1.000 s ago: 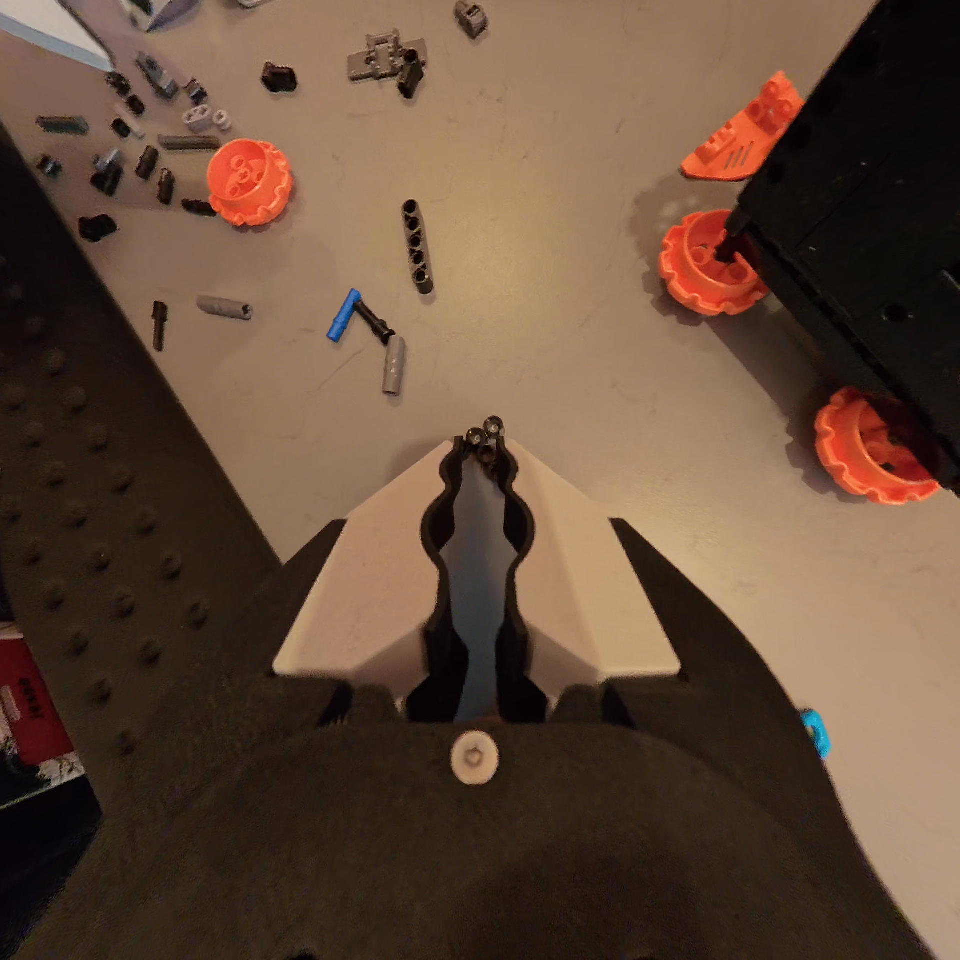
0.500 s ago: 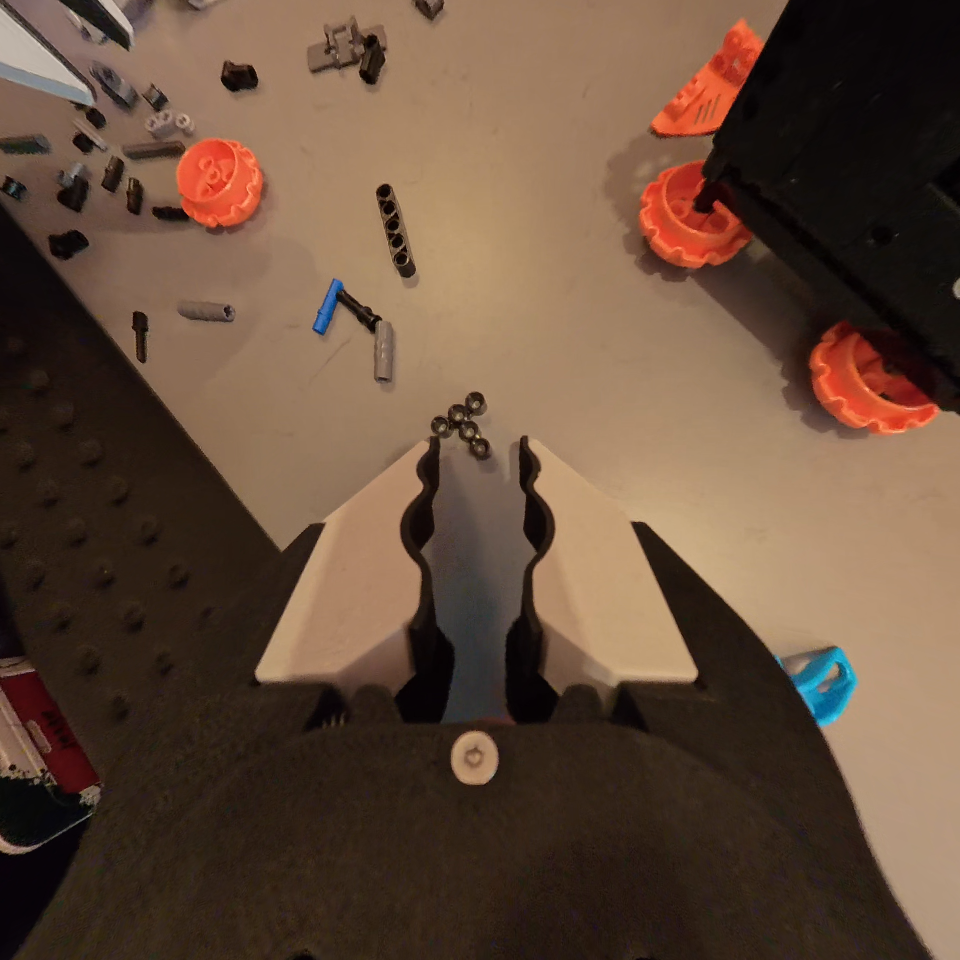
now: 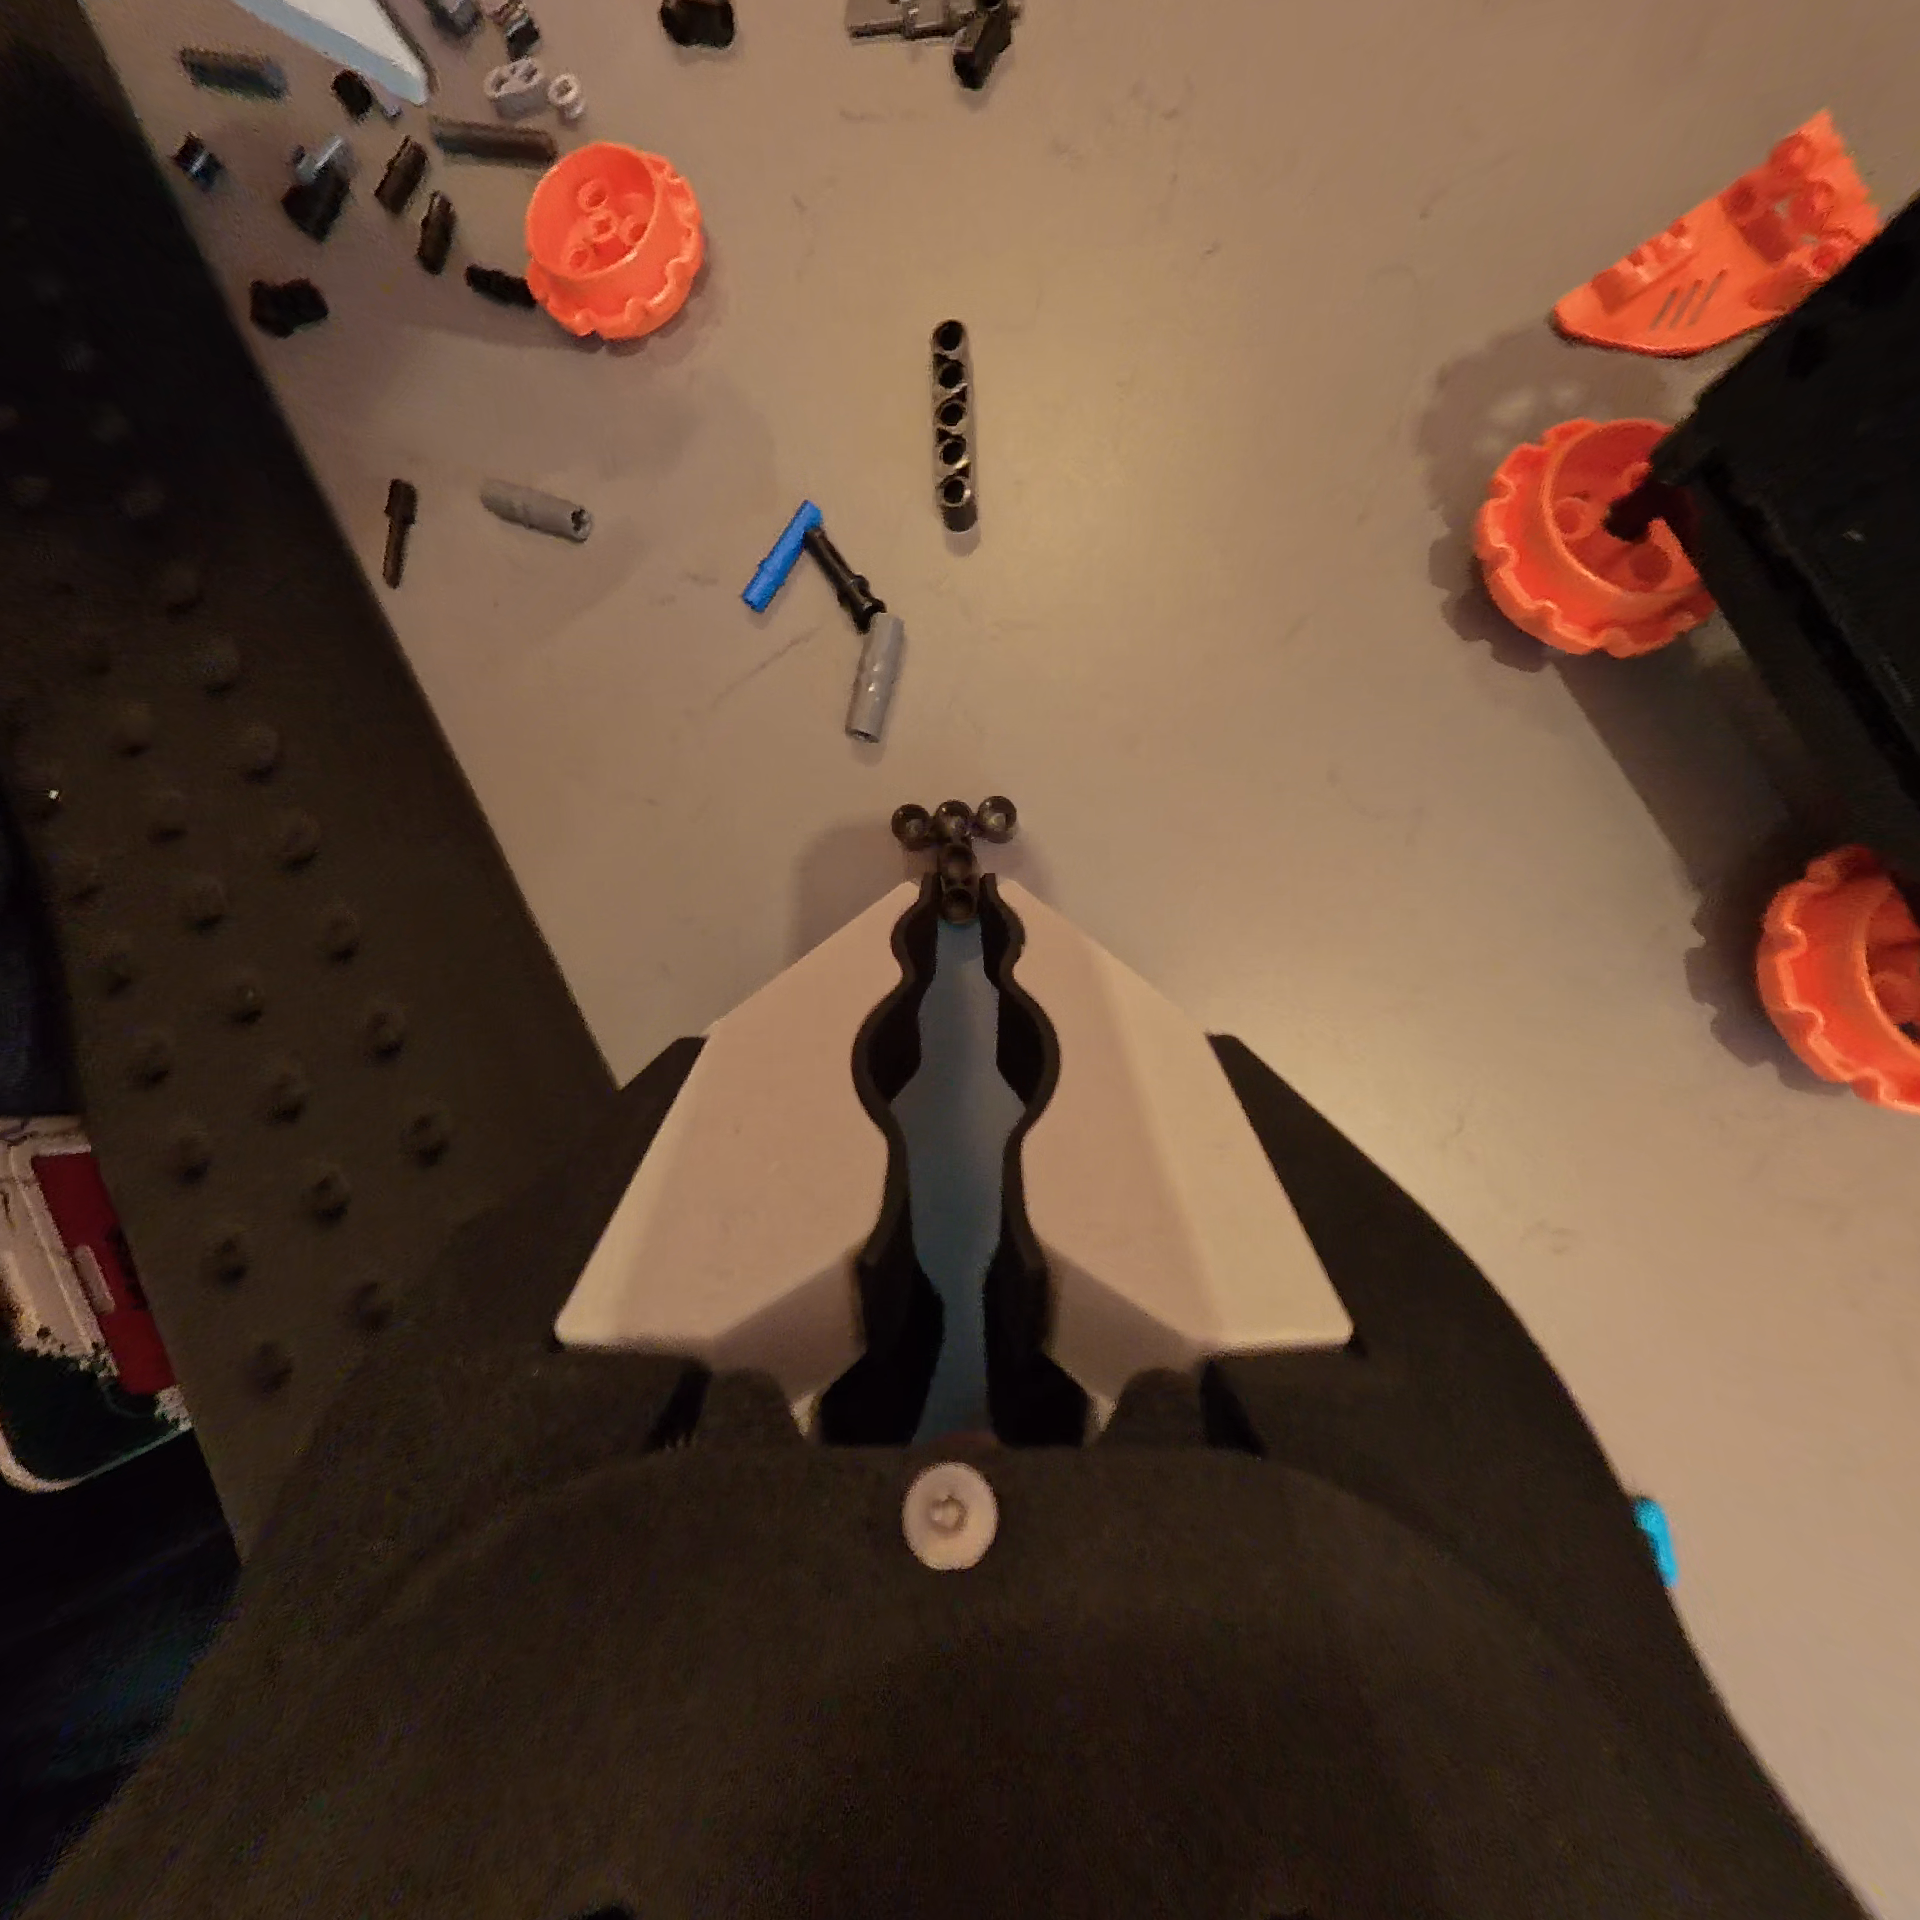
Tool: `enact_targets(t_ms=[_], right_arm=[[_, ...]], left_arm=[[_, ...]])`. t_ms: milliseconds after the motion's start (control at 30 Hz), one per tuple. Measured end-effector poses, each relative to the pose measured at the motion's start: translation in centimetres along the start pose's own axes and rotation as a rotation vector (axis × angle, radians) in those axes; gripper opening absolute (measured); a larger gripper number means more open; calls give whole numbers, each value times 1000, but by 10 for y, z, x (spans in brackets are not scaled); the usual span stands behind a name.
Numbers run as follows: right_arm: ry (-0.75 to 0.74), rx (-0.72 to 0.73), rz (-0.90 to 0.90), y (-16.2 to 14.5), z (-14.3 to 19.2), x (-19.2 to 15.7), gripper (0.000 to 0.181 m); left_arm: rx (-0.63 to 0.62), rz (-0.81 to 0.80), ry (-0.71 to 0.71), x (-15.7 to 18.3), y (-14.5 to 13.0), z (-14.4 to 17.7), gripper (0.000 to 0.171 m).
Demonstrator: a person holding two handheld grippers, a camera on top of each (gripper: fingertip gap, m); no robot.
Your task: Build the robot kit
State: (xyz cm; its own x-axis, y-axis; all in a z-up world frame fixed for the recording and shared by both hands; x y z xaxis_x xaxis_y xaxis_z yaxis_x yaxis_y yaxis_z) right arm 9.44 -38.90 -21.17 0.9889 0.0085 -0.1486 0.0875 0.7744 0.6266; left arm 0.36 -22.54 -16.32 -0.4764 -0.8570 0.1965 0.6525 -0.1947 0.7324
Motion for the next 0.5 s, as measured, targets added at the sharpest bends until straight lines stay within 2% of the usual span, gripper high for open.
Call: enact_targets(t_ms=[100,200,300,500], right_arm=[[31,2,31,2,0,-4,6],[34,17,26,4,1,-5,17],[17,14,10,2,2,-4,21],[3,8,14,-1,0,-5,7]], left_arm=[[-3,0,-6,1,0,-2,21],[-6,1,-12,2,0,-4,21],[-11,-3,-15,2,0,-6,21],[-13,-4,-26,4,1,-10,21]])
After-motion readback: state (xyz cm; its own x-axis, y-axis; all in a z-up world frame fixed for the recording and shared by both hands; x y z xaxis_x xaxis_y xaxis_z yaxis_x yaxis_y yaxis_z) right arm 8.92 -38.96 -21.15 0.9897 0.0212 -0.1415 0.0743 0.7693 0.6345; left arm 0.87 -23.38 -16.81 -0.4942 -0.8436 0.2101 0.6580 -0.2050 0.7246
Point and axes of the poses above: each gripper's, where its closed fingertips meet, z back along the fingers, y out of its top, x = y × z across the jaws, the point moved 4 cm from there along z, back along the fingers, and after that the axes turned 2 degrees about z, right-handed, at the moved point
